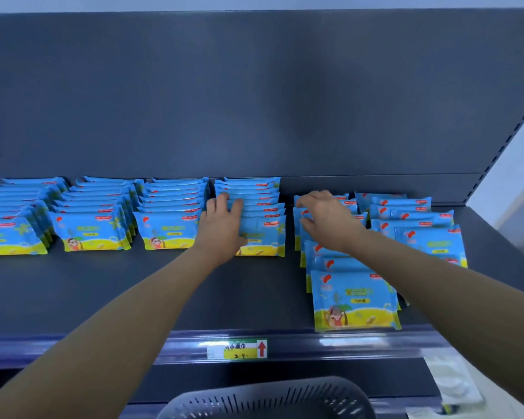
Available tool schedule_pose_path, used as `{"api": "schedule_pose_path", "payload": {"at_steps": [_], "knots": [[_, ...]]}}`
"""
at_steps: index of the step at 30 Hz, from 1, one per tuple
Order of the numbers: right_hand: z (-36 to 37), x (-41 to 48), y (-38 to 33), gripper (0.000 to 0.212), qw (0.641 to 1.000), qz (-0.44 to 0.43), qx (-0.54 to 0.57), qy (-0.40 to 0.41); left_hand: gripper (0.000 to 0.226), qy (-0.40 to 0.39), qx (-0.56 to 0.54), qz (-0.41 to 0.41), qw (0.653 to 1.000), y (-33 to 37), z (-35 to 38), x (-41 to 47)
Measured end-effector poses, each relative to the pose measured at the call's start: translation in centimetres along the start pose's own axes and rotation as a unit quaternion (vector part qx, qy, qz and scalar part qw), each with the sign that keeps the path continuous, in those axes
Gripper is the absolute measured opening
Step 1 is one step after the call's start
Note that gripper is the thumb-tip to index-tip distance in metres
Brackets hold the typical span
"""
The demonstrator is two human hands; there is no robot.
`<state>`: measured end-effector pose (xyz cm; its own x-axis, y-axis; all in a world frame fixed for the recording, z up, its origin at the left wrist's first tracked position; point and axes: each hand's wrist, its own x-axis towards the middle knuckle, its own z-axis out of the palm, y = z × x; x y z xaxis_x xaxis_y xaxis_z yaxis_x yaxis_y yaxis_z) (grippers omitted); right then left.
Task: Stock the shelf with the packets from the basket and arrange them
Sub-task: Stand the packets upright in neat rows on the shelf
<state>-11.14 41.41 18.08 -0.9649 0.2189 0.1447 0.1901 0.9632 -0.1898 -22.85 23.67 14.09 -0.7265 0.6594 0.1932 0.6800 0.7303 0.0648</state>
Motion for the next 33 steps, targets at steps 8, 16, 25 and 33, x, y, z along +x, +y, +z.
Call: {"api": "schedule_pose_path", "payload": {"at_steps": [8, 16, 25, 33], "knots": [[0.8, 4.8, -2.3, 0.052, 0.956, 0.127, 0.255, -0.067, 0.122, -0.099, -0.280, -0.119, 0.947, -0.8, -0.6, 1.0], [3.3, 7.4, -2.6, 0.054, 0.895, 0.208, 0.386, -0.077, 0.126, -0.095, -0.374, -0.129, 0.914, -2.0, -0.1, 1.6], [3.6, 7.8, -2.3, 0.054, 0.930, 0.155, 0.324, -0.074, 0.107, -0.071, -0.271, -0.096, 0.955, -1.8, 0.1, 1.1], [-1.6, 5.5, -0.5, 0.042, 0.965, 0.117, 0.236, -0.001, 0.097, -0.065, -0.045, -0.056, 0.995, -1.0, -0.7, -0.2]]}}
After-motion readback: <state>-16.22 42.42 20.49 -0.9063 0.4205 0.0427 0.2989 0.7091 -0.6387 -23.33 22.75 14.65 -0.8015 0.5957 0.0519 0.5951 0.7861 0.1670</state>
